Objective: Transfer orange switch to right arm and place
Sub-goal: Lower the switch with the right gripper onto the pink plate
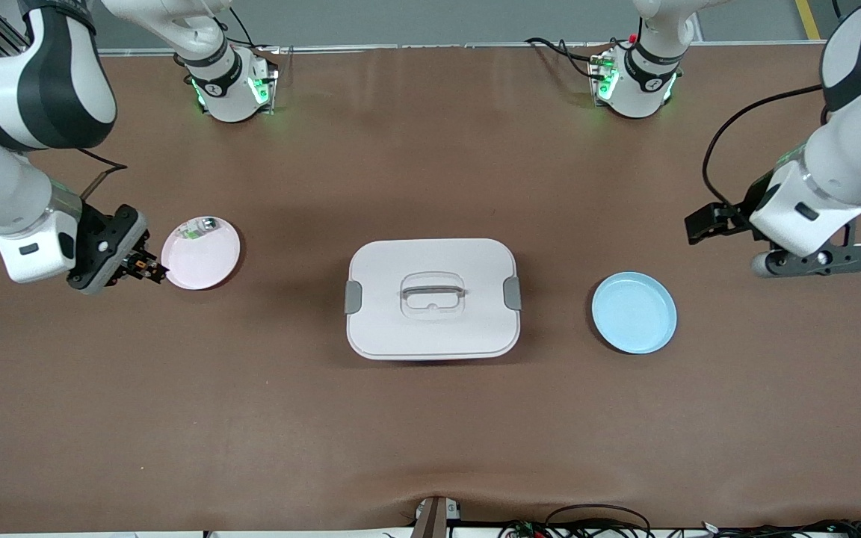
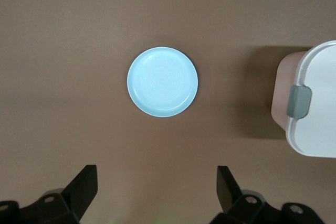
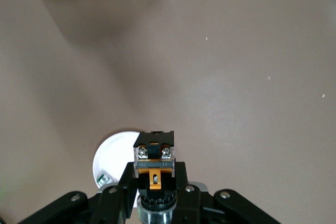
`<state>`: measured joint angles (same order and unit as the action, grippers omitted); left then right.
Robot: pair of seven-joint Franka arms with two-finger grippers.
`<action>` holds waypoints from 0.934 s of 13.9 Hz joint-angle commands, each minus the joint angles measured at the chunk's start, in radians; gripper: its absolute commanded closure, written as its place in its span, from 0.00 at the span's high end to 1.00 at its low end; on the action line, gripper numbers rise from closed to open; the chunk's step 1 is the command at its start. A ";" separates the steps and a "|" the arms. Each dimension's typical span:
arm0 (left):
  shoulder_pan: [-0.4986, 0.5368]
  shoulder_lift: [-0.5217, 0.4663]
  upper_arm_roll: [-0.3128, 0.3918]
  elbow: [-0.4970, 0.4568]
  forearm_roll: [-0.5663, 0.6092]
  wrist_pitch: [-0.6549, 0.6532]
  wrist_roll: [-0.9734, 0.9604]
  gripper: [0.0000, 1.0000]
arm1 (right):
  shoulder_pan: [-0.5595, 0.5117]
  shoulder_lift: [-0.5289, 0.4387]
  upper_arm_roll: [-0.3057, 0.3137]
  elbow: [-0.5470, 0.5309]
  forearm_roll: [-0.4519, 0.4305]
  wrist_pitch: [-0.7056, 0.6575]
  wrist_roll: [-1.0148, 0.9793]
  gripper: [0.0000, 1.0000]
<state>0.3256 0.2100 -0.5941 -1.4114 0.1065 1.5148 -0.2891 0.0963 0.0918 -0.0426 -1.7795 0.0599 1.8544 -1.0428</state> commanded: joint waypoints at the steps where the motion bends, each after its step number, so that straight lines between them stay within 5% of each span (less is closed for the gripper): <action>1: 0.064 -0.072 -0.003 -0.054 -0.031 0.004 0.080 1.00 | -0.065 -0.104 0.016 -0.118 -0.014 0.022 -0.075 0.00; 13: 0.249 -0.159 0.004 -0.086 -0.063 -0.001 0.272 1.00 | -0.101 -0.189 0.021 -0.540 -0.014 0.457 -0.278 0.00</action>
<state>0.5319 0.1176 -0.5907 -1.4510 0.0606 1.5148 -0.0591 -0.0070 -0.0594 -0.0333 -2.2572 0.0581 2.2710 -1.2783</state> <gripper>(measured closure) 0.000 0.665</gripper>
